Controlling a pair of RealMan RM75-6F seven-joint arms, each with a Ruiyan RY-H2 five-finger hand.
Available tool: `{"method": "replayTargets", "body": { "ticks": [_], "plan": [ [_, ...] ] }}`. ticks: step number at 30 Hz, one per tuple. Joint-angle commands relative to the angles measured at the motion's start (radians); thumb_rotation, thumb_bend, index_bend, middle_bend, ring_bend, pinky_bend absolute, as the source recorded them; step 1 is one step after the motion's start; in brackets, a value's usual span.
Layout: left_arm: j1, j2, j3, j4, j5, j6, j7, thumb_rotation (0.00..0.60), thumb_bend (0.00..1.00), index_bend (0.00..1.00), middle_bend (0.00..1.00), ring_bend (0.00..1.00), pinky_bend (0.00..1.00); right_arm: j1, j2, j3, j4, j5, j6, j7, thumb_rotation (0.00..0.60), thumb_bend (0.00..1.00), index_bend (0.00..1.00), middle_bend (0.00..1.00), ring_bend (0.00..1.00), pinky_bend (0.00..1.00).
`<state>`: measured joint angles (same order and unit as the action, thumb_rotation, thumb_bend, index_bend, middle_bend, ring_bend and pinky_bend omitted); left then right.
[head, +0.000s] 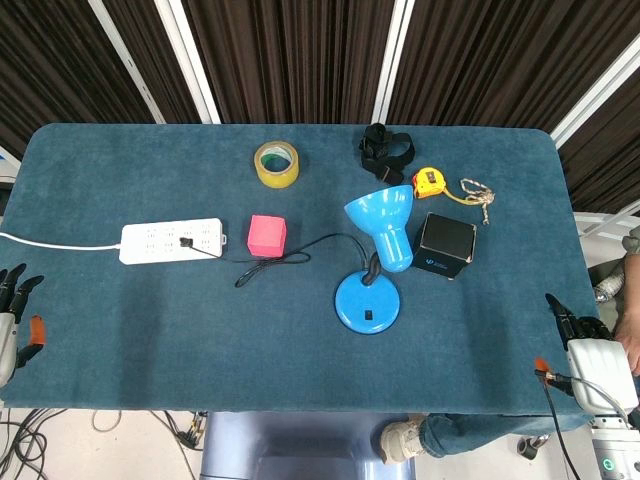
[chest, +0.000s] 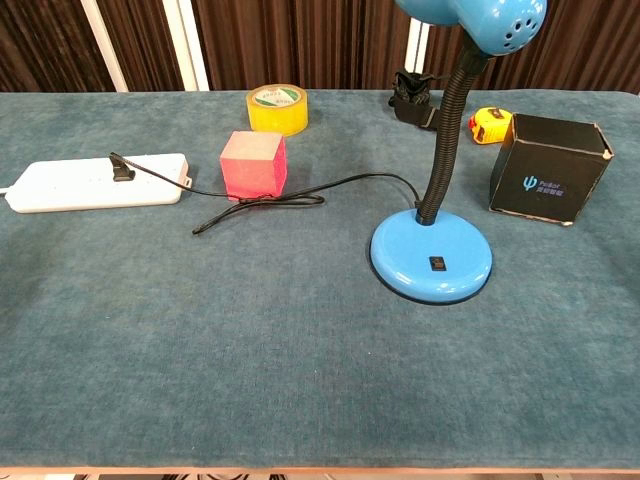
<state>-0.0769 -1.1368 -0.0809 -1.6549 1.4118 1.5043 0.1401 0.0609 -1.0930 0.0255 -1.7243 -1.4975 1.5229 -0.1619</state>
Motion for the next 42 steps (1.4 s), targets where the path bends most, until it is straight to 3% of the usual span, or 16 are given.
{"method": "replayTargets", "body": {
  "ticks": [1,5,13,18,28,42],
  "plan": [
    [-0.002,-0.001,-0.001,-0.001,-0.004,-0.004,0.002,0.600,0.63,0.17,0.03,0.00,0.02,0.024,0.029,-0.011,-0.029,-0.012,-0.055,-0.004,0.600,0.42,0.07,0.55,0.67,0.41],
    [-0.002,-0.004,-0.002,-0.008,-0.010,-0.006,0.005,0.600,0.63,0.17,0.03,0.00,0.02,0.085,0.070,0.008,-0.094,0.013,-0.153,-0.076,0.600,0.56,0.11,0.68,0.76,0.48],
    [-0.002,-0.005,-0.004,-0.011,-0.017,-0.010,0.005,0.600,0.63,0.17,0.03,0.00,0.02,0.196,0.030,0.040,-0.152,0.095,-0.319,-0.254,0.600,0.73,0.12,0.76,0.83,0.59],
    [-0.003,-0.005,-0.004,-0.012,-0.020,-0.012,0.004,0.600,0.63,0.17,0.03,0.00,0.02,0.250,-0.045,0.048,-0.167,0.172,-0.400,-0.331,0.600,0.75,0.12,0.77,0.83,0.65],
    [-0.004,-0.005,-0.004,-0.015,-0.025,-0.018,0.005,0.600,0.63,0.17,0.03,0.00,0.02,0.314,-0.211,0.046,-0.149,0.252,-0.445,-0.454,0.600,0.75,0.12,0.77,0.83,0.74],
    [-0.007,-0.009,-0.005,-0.019,-0.030,-0.021,0.015,0.600,0.63,0.17,0.03,0.00,0.02,0.367,-0.316,0.049,-0.135,0.329,-0.454,-0.535,0.600,0.75,0.12,0.77,0.83,0.83]
  ]
}}
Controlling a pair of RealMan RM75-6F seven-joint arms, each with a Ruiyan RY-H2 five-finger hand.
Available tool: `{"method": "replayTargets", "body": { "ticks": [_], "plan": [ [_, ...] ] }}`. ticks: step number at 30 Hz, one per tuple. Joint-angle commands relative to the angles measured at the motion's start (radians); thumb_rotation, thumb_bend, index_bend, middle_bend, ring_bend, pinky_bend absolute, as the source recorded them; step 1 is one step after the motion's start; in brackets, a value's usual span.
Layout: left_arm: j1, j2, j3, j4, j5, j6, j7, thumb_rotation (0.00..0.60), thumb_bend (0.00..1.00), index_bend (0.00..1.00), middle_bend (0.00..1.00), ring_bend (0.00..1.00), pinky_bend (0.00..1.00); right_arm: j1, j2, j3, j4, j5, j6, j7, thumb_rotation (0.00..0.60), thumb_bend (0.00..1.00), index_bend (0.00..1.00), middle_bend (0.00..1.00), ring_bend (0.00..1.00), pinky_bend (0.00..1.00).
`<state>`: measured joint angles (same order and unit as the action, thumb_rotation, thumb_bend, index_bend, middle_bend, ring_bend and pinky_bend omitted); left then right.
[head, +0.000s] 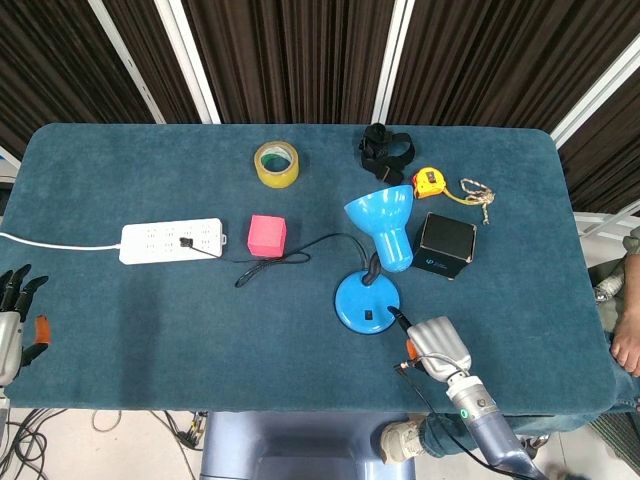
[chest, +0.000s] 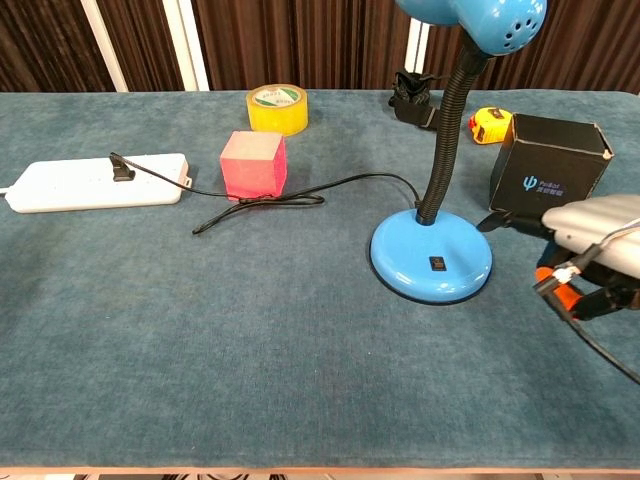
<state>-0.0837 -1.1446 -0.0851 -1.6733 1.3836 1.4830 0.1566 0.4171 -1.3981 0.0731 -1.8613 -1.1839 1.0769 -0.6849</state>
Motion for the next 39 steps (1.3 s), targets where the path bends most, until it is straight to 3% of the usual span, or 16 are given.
{"method": "replayTargets", "body": {
  "ticks": [1,13,39],
  "plan": [
    [0.000,-0.001,-0.001,0.000,-0.002,0.001,-0.002,0.600,0.63,0.17,0.03,0.00,0.02,0.015,-0.015,0.001,0.002,0.022,-0.010,-0.016,0.600,0.75,0.12,0.77,0.83,0.83],
    [0.000,-0.002,-0.003,0.003,-0.004,0.002,-0.001,0.600,0.63,0.17,0.03,0.00,0.02,0.058,-0.055,-0.006,0.013,0.110,-0.026,-0.061,0.600,0.75,0.12,0.77,0.83,0.89],
    [-0.001,-0.003,-0.006,0.003,-0.014,0.002,0.012,0.600,0.63,0.17,0.03,0.00,0.02,0.109,-0.103,-0.036,0.036,0.168,-0.005,-0.079,0.600,0.75,0.12,0.77,0.83,0.97]
  ]
}}
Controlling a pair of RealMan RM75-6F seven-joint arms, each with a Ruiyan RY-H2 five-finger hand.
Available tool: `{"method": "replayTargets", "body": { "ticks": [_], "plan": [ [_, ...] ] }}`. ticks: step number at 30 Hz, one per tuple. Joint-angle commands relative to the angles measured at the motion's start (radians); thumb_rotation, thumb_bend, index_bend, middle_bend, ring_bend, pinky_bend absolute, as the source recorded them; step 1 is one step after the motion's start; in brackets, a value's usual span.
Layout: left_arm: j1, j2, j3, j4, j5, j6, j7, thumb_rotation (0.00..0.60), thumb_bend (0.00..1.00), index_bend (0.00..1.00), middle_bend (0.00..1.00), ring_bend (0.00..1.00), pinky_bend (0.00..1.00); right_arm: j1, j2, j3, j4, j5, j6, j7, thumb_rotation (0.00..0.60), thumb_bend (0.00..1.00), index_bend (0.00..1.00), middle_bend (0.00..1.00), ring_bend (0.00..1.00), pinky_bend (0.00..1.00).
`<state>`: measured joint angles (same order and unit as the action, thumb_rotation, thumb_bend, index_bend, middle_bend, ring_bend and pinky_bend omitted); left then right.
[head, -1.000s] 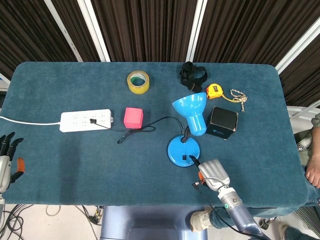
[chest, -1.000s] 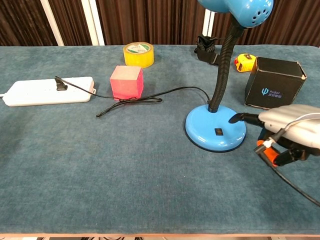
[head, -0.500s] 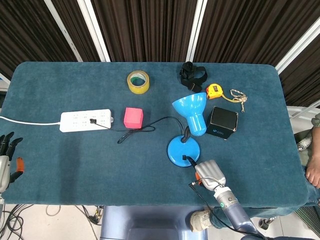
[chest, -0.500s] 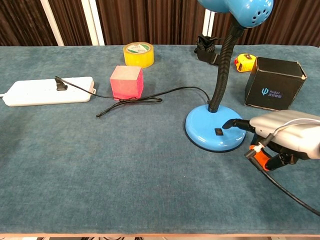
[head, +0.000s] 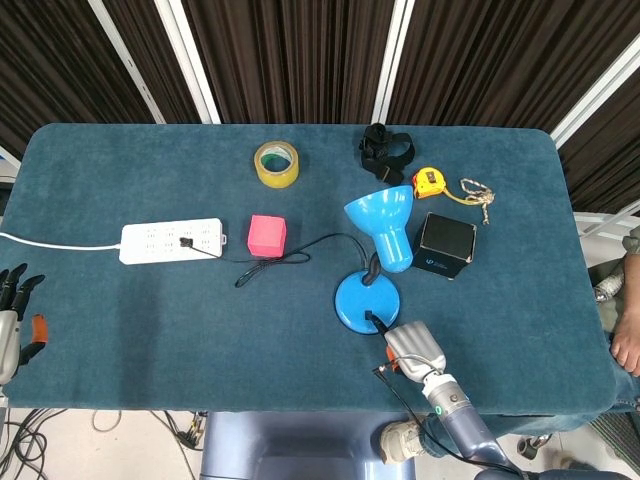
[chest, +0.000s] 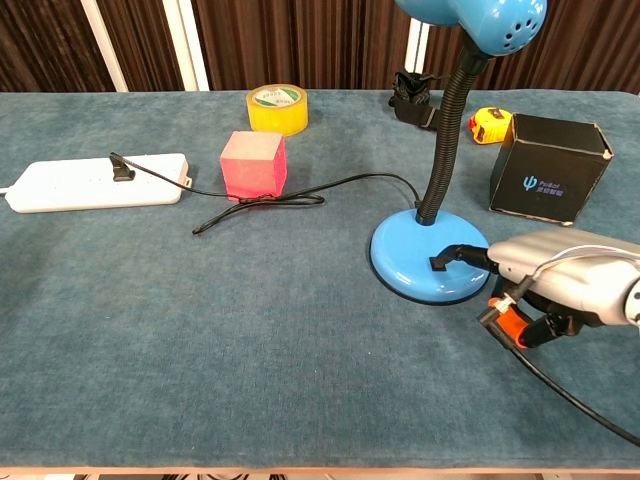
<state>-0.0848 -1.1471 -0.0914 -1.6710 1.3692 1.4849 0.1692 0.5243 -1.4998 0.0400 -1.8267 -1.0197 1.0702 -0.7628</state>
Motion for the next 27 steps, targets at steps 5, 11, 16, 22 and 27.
{"method": "replayTargets", "body": {
  "ticks": [5,11,16,22,27],
  "plan": [
    [0.000,-0.001,-0.001,0.001,0.000,0.001,0.000,0.600,0.63,0.17,0.03,0.00,0.02,0.010,-0.001,-0.009,0.004,0.018,0.003,-0.007,0.600,0.75,0.14,0.77,0.83,0.99],
    [0.000,-0.001,-0.001,0.001,0.001,0.002,-0.001,0.600,0.63,0.17,0.03,0.00,0.02,0.013,0.004,-0.020,-0.005,0.018,0.012,-0.004,0.600,0.75,0.26,0.77,0.83,1.00],
    [0.000,-0.001,0.000,0.003,0.002,0.003,-0.001,0.600,0.63,0.17,0.03,0.00,0.02,0.015,0.006,-0.027,-0.003,0.022,0.015,0.003,0.600,0.75,0.35,0.77,0.83,1.00],
    [0.000,-0.002,0.000,0.004,0.003,0.004,0.001,0.600,0.63,0.17,0.03,0.00,0.02,0.018,0.004,-0.036,0.006,0.027,0.015,0.010,0.600,0.75,0.40,0.77,0.83,1.00],
    [0.000,-0.003,0.000,0.005,0.005,0.006,0.002,0.600,0.63,0.17,0.03,0.00,0.02,0.019,0.005,-0.042,0.001,0.020,0.021,0.013,0.600,0.75,0.45,0.77,0.83,1.00]
  ]
}}
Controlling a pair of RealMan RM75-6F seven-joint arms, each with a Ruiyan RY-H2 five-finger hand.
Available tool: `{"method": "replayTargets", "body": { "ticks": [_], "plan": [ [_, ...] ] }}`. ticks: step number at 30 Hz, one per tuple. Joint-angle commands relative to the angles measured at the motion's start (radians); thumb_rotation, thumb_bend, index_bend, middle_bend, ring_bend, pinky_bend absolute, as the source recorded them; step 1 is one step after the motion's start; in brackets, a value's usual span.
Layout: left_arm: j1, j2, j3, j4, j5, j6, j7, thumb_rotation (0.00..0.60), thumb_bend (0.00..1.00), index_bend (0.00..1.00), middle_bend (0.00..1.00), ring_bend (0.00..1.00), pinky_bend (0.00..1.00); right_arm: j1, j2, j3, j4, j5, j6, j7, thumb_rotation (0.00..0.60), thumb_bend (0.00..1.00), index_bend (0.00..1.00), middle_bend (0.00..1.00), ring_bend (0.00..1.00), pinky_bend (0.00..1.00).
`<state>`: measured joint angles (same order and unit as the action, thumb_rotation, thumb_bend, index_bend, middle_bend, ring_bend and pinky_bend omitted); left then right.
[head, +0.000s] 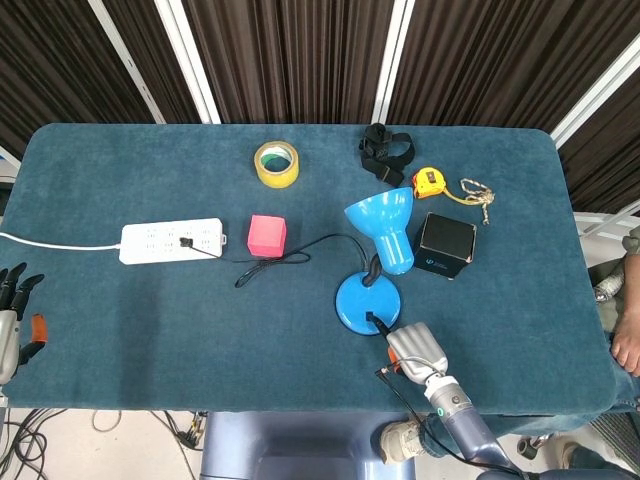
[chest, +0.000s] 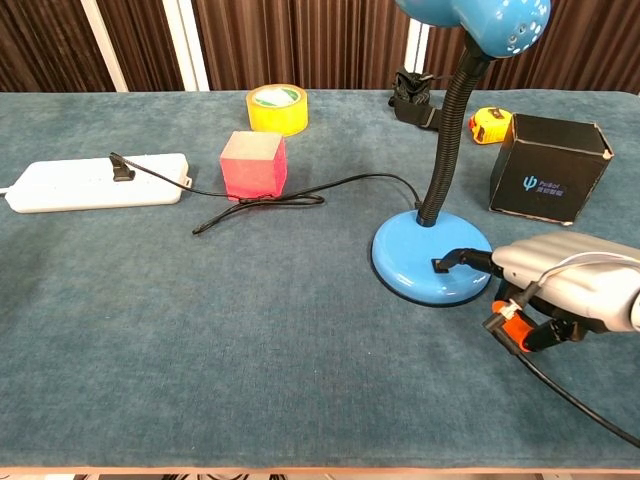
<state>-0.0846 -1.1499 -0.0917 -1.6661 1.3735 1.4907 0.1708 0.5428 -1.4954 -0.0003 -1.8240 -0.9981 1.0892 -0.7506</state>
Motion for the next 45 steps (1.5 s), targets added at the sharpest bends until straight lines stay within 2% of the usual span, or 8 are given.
{"method": "replayTargets", "body": {
  "ticks": [1,12,15,20,24,28,35,45],
  "plan": [
    [0.000,0.000,0.000,0.000,0.001,0.000,0.001,0.600,0.63,0.17,0.03,0.00,0.02,0.001,0.001,-0.004,-0.003,-0.003,0.002,0.000,0.600,0.75,0.46,0.77,0.83,1.00],
    [0.000,-0.001,0.000,0.002,0.001,0.001,0.002,0.600,0.63,0.17,0.03,0.00,0.02,0.005,0.000,-0.022,-0.010,-0.007,0.003,0.000,0.600,0.75,0.53,0.77,0.83,1.00],
    [0.000,-0.001,0.000,0.002,0.000,0.001,0.002,0.600,0.63,0.17,0.03,0.00,0.02,0.005,0.001,-0.019,-0.012,-0.011,0.009,0.005,0.600,0.75,0.42,0.75,0.82,1.00],
    [0.000,0.000,-0.001,0.004,0.000,0.002,0.000,0.600,0.63,0.17,0.03,0.00,0.02,-0.015,0.025,0.021,-0.040,-0.042,0.050,0.096,0.600,0.56,0.15,0.28,0.44,1.00],
    [0.001,0.000,-0.001,0.004,-0.001,0.002,0.000,0.600,0.63,0.17,0.03,0.00,0.02,-0.050,0.079,0.052,-0.070,-0.114,0.130,0.177,0.600,0.40,0.10,0.12,0.26,1.00],
    [0.001,-0.001,0.000,0.002,0.000,0.003,0.005,0.600,0.63,0.17,0.03,0.00,0.02,-0.104,0.185,0.053,-0.129,-0.179,0.217,0.231,0.600,0.30,0.09,0.07,0.19,1.00],
    [0.002,-0.003,0.001,-0.001,0.003,0.008,0.013,0.600,0.63,0.17,0.03,0.00,0.02,-0.208,0.378,-0.029,-0.204,-0.287,0.300,0.312,0.600,0.29,0.08,0.03,0.13,1.00],
    [0.002,-0.004,0.001,0.001,0.008,0.012,0.015,0.600,0.63,0.17,0.03,0.00,0.02,-0.396,0.384,-0.116,0.043,-0.550,0.556,0.480,0.600,0.29,0.08,0.02,0.10,1.00]
  ]
}}
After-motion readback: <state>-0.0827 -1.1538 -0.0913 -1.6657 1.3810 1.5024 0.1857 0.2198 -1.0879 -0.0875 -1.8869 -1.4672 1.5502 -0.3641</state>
